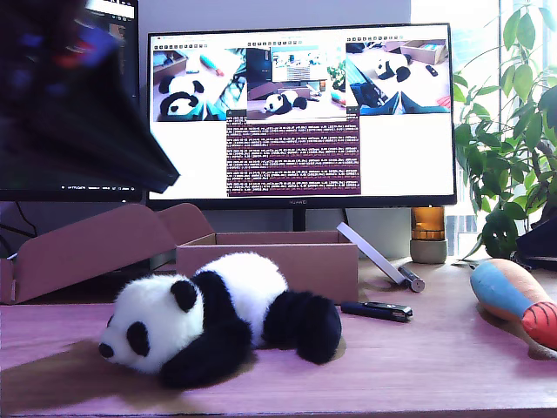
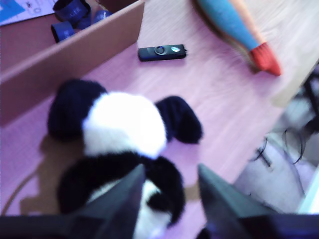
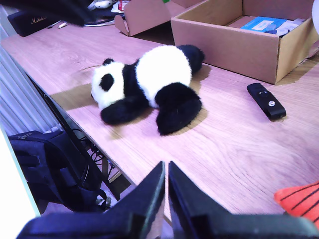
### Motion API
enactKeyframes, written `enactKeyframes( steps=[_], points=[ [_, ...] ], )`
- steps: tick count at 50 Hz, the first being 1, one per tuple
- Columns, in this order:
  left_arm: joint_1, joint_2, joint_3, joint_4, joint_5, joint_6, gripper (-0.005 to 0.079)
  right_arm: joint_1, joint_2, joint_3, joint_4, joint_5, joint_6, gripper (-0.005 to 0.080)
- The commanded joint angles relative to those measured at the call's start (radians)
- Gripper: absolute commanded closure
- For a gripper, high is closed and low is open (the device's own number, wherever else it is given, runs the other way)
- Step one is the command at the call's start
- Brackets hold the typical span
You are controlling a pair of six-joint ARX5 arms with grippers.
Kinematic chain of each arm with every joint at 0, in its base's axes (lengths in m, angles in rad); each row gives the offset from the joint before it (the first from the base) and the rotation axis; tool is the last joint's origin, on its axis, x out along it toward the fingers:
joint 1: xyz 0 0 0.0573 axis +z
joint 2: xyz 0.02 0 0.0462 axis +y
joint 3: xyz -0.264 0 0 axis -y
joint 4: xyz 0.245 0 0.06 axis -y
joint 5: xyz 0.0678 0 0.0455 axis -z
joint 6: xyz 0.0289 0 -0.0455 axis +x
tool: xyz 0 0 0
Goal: Pick up the panda toy and place it inside the cardboard box
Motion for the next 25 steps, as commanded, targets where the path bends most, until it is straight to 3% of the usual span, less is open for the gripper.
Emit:
enactKeyframes(
  steps=[1,25],
  points=[
    [-0.004,0.063,0.027,-0.017,-0.011,0.042,0.0055,0.005,0.001,0.003,0.007,0.0,-0.003,0.0765],
    [-0.027,0.401,0.197,-0.11,-0.187,0.145,0.0055,0.004,0.001,0.003,0.008,0.0,-0.004,0.0765]
  ],
)
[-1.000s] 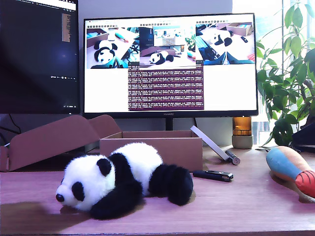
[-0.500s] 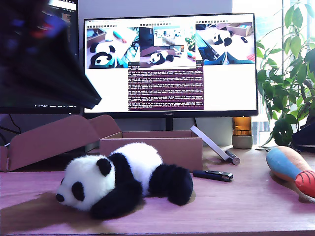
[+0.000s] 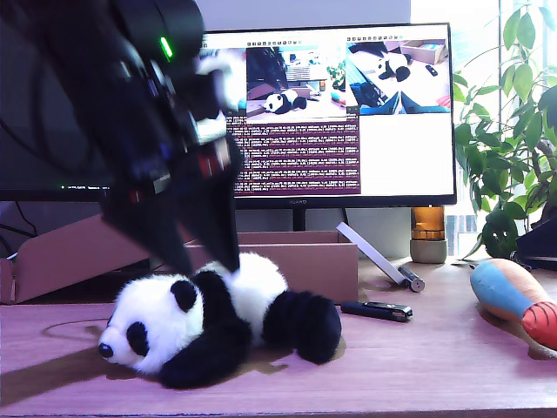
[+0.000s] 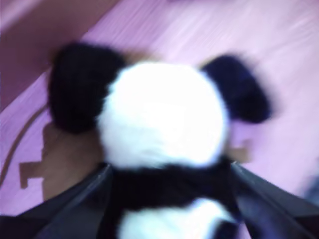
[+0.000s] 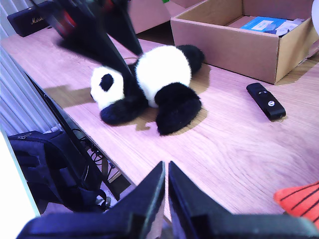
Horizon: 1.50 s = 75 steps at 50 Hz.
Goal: Pick up the panda toy and place it inside the cardboard box
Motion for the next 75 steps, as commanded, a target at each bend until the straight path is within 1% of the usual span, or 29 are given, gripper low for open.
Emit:
enactKeyframes(
  steps=[1,17,20,22,24,27,28,30,33,36,40,47,65,69,75],
  points=[
    [-0.004,0.035,0.014,-0.001,-0.029,0.021,0.0055,0.004,0.001,0.003,0.008,0.0,-0.003,0.0765],
    [-0.009,0.113,0.019,0.018,-0.03,0.023,0.0058,0.005,0.001,0.003,0.027,0.0,-0.006,0.0765],
    [-0.01,0.119,0.019,0.024,-0.015,0.023,0.0089,0.005,0.001,0.003,0.029,0.0,-0.006,0.0765],
    [-0.01,0.126,0.019,0.024,-0.003,0.023,0.0139,0.005,0.001,0.003,0.028,0.0,-0.006,0.0765],
    [-0.01,0.127,0.019,0.019,0.006,0.024,0.0209,0.005,0.001,0.003,0.028,0.0,-0.006,0.0765],
    [-0.01,0.128,0.019,0.014,0.019,0.024,0.0358,0.005,0.001,0.003,0.029,0.0,-0.006,0.0765],
    [-0.01,0.128,0.019,0.015,0.025,0.025,0.0421,0.005,0.001,0.003,0.029,0.0,-0.006,0.0765],
    [-0.01,0.126,0.019,0.016,0.03,0.034,0.0506,0.005,0.001,0.003,0.029,0.0,-0.006,0.0765],
    [-0.01,0.126,0.02,0.019,0.03,0.042,0.0593,0.005,0.0,0.003,0.032,0.0,-0.006,0.0765],
    [-0.01,0.126,0.021,0.021,0.029,0.054,0.0631,0.005,0.0,0.003,0.036,0.0,-0.006,0.0765],
    [-0.01,0.125,0.03,0.017,0.03,0.072,0.0636,0.005,0.001,0.003,0.039,0.0,-0.007,0.0765],
    [-0.01,0.116,0.077,-0.038,0.03,0.087,0.0636,0.005,0.001,0.003,0.039,0.0,-0.006,0.0765],
    [-0.009,0.092,0.299,-0.22,0.049,0.098,0.0636,0.005,0.001,0.003,0.034,0.0,-0.007,0.0765],
    [-0.008,0.092,0.349,-0.222,0.052,0.101,0.0636,0.005,0.001,0.003,0.034,0.0,-0.006,0.0765],
    [0.004,0.092,0.417,-0.186,0.051,0.1,0.0636,0.005,0.001,0.003,0.034,0.0,-0.006,0.0765]
  ],
)
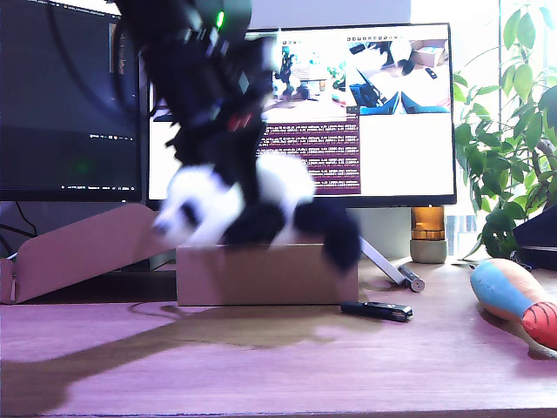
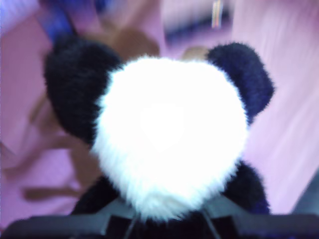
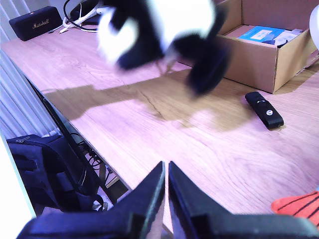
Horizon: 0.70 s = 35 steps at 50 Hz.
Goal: Pick up the panda toy and place it inside the cardboard box
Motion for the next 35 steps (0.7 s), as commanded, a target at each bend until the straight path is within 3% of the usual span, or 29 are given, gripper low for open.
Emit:
enactKeyframes(
  steps=[1,35],
  points=[
    [0.01,-0.011,0.039,0.04,0.007,0.005,0.0636,0.005,0.001,0.003,0.007,0.0,-0.004,0.0765],
    [0.145,0.113,0.074,0.5,0.007,0.021,0.0636,0.005,0.0,0.003,0.008,0.0,-0.003,0.0765]
  ],
)
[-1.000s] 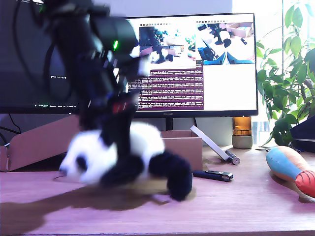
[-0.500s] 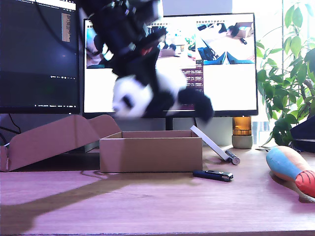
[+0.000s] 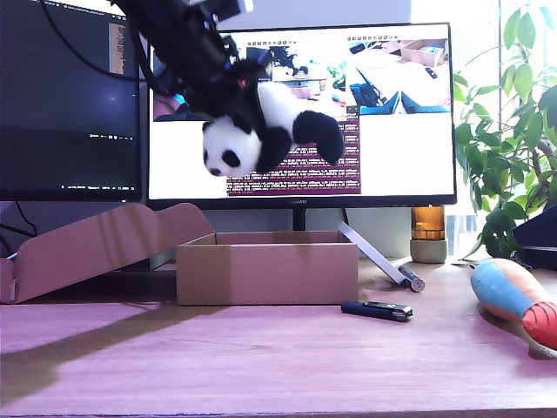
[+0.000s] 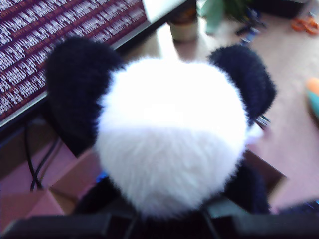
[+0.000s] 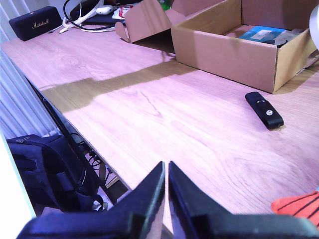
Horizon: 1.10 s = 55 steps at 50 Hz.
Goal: Pick up the panda toy and place it inside the cardboard box
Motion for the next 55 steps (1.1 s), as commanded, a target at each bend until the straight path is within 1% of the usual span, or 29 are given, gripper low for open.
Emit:
enactKeyframes(
  steps=[1,4,11,12,19,29,31,33,39,42,45,55],
  points=[
    [0.0,0.057,0.004,0.03,0.003,-0.003,0.0636,0.005,0.001,0.003,0.008,0.0,-0.003,0.0765],
    [0.001,0.083,0.004,0.056,-0.01,-0.004,0.0636,0.005,0.001,0.003,0.008,0.0,-0.004,0.0765],
    [0.002,0.13,0.004,0.111,-0.078,-0.015,0.0636,0.005,0.0,0.003,0.008,0.0,-0.004,0.0765],
    [0.003,0.135,0.004,0.113,-0.083,-0.033,0.0636,0.005,0.001,0.003,0.008,0.0,-0.003,0.0765],
    [0.008,0.153,0.004,0.109,-0.101,-0.058,0.0635,0.005,0.001,0.003,0.008,0.0,-0.004,0.0765],
    [0.008,0.154,0.004,0.088,-0.101,-0.072,0.0624,0.005,0.001,0.003,0.008,0.0,-0.003,0.0765],
    [0.008,0.154,0.004,0.087,-0.101,-0.076,0.0599,0.005,0.001,0.003,0.009,0.0,-0.003,0.0765],
    [0.008,0.154,0.004,0.088,-0.103,-0.076,0.0554,0.005,0.001,0.003,0.01,0.0,-0.003,0.0765],
    [0.008,0.154,0.004,0.097,-0.106,-0.076,0.0369,0.005,0.001,0.003,0.011,0.0,-0.003,0.0765],
    [0.008,0.154,0.004,0.097,-0.106,-0.076,0.0309,0.005,0.0,0.003,0.016,0.0,-0.003,0.0765],
    [0.008,0.154,0.004,0.097,-0.107,-0.077,0.0307,0.005,0.0,0.003,0.018,0.0,-0.003,0.0765],
    [0.008,0.153,0.013,0.091,-0.105,-0.077,0.0351,0.005,0.001,0.003,0.018,0.0,-0.003,0.0765]
  ],
)
